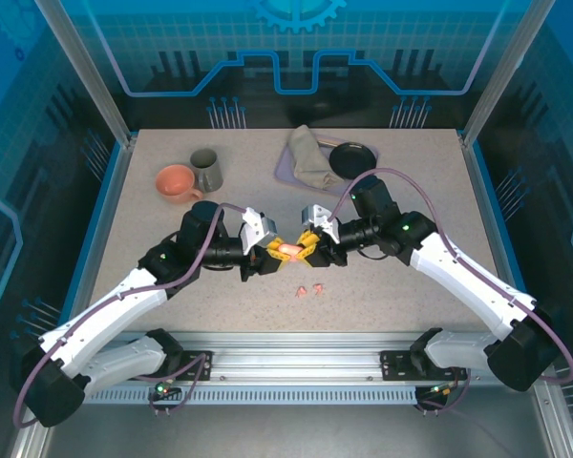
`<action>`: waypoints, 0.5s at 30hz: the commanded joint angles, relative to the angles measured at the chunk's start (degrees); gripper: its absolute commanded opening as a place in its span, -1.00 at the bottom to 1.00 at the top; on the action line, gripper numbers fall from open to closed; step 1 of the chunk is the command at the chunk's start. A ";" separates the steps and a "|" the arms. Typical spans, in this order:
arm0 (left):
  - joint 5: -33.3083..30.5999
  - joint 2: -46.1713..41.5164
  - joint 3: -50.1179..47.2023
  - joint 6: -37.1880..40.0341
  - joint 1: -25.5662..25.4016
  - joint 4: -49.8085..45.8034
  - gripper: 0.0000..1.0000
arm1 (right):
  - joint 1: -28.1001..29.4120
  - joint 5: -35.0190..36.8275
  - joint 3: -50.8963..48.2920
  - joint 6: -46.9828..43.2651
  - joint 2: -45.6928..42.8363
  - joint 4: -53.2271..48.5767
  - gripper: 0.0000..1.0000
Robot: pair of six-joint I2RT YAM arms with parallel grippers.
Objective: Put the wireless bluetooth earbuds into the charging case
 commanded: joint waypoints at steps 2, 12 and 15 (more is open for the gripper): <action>0.41 0.16 2.37 1.06 -0.28 0.16 -0.39 | 0.59 -2.52 2.06 -0.73 -0.50 -1.27 -0.50; 1.47 0.19 1.85 1.20 -0.37 -0.65 -0.14 | 0.14 -3.50 2.16 -0.57 -0.82 -1.13 -0.52; 1.53 0.36 1.67 1.28 -0.30 -0.74 -0.08 | 0.16 -3.58 2.14 -0.57 -0.85 -0.93 -0.52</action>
